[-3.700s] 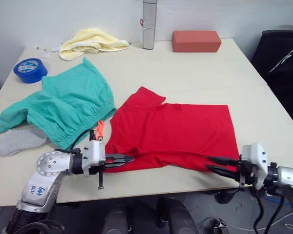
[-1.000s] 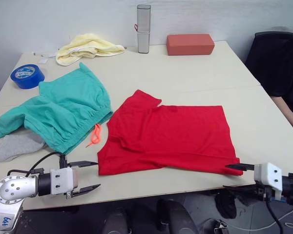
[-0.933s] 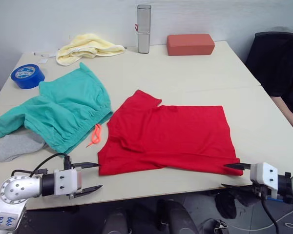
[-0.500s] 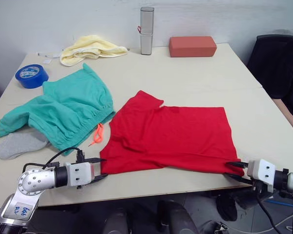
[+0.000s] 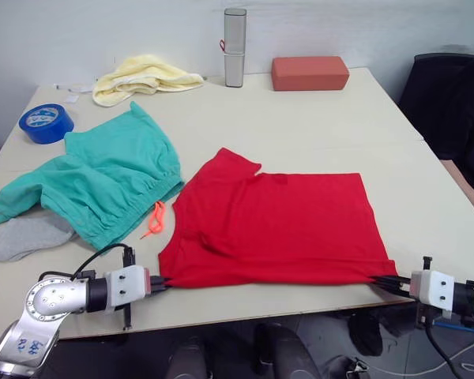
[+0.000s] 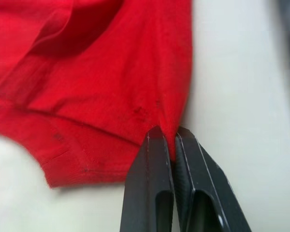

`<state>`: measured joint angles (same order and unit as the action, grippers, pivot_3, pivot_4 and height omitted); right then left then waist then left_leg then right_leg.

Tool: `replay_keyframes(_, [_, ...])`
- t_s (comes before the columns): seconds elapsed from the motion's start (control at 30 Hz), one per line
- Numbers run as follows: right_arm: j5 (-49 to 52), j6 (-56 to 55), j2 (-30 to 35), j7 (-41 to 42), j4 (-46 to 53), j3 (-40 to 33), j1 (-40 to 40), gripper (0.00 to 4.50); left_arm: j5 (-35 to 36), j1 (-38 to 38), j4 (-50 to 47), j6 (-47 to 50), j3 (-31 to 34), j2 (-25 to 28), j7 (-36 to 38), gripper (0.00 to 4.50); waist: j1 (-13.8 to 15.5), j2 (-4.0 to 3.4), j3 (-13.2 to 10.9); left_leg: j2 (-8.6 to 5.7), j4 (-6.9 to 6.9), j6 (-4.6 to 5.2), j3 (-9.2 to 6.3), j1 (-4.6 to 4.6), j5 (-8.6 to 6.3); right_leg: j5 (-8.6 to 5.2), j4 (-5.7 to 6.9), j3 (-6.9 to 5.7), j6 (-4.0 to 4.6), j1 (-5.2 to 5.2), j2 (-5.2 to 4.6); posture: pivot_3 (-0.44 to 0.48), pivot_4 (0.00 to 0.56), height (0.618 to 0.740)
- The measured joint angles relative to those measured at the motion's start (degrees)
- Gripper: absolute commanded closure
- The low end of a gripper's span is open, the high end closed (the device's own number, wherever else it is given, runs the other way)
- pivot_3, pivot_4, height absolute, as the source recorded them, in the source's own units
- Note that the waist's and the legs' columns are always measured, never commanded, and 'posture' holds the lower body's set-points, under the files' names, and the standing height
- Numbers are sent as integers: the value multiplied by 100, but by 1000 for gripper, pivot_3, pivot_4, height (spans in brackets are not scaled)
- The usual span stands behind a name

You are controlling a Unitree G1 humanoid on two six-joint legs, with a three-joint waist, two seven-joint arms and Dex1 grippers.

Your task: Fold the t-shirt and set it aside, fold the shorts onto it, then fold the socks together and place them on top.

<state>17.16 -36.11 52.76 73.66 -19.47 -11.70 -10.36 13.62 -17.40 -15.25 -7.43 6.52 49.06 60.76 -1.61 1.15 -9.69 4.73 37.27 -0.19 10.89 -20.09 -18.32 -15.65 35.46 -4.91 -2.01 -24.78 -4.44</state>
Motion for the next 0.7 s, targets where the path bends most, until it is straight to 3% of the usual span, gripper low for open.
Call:
replay_keyframes(0.27, [209, -2, 91, 426, -269, 9, 70, 4500, 214, -776, -452, 64, 456, 114, 156, 4463, 7, 8, -5, 0, -1, -3, -3, -3, -3, -12, -3, -5, 6, -6, 0, 0, 150, 740])
replay_keyframes(0.6, [380, 219, 91, 617, -279, 13, 14, 4500, 173, -1164, -662, 44, 607, 109, 108, 4463, 6, 20, -7, 0, 3, -26, -5, -4, -17, -20, -6, -5, 18, -5, 0, 0, 150, 740])
replay_keyframes(0.7, [457, 369, 90, 644, -248, 12, -5, 4299, 180, -1179, -653, 109, 638, 119, 120, 3756, 4, 20, -7, 0, 3, -26, -5, -5, -17, -20, -6, -4, 19, -6, 0, 0, 150, 740])
